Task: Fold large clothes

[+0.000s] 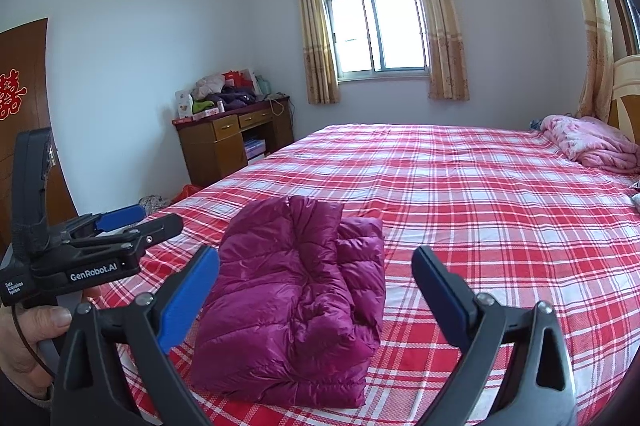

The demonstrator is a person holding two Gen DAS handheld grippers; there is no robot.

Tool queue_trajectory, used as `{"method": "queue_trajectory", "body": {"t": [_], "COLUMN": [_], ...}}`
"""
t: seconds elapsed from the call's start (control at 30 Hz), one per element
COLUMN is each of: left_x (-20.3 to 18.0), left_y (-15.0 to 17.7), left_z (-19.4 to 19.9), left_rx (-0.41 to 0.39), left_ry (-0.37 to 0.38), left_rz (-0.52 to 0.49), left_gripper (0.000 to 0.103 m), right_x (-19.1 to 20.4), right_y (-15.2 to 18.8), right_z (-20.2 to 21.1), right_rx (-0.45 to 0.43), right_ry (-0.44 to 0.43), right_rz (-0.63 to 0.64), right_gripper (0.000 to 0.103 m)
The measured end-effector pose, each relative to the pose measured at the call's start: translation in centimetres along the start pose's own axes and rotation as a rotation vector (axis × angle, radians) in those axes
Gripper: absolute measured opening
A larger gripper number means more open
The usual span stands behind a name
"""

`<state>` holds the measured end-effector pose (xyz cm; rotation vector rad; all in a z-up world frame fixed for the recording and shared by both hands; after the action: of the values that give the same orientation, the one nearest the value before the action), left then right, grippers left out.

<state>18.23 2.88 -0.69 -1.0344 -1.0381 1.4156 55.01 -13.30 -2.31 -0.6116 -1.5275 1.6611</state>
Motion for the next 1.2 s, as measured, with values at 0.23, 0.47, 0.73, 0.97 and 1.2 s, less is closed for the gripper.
{"method": "queue_trajectory", "body": {"t": [0.23,0.47,0.73,0.97,1.2], "left_x": [-0.03,-0.01,0.0,0.08,0.21], "left_y": [0.05,0.15,0.18,0.31,0.53], "left_z": [-0.03,-0.14,-0.15,-0.32,-0.85], "left_rx": [-0.002,0.001,0.002,0.011,0.026], "left_ry": [-0.001,-0.003,-0.003,-0.007,-0.063], "left_rz": [-0.003,-0.004,-0.002,-0.008,-0.018], "left_gripper": [0.081,0.081,0.081,0.081,0.081], "right_x": [-0.15,-0.03,0.19,0.14,-0.06], "right_y": [-0.02,0.13,0.31,0.31,0.22], "right_z": [0.0,-0.05,-0.08,-0.07,-0.02], "right_rx": [-0.001,0.001,0.003,0.0,-0.006], "right_ry": [0.003,0.005,0.004,0.005,0.01], "right_rz": [-0.008,-0.01,-0.015,-0.019,-0.024], "right_gripper": [0.099,0.099,0.099,0.1,0.1]}}
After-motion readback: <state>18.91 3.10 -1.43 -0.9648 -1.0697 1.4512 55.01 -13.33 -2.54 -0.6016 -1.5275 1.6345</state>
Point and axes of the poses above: each gripper's, at about its wrist camera, not at the fingertips, and z roughly against the way its jaws point, x to its left, y to its underside, the point moved 2 cm from there along -z, roughly the way its jaws point, and after that the axes turned 12 degrees about -x, right-handed, at the moved point
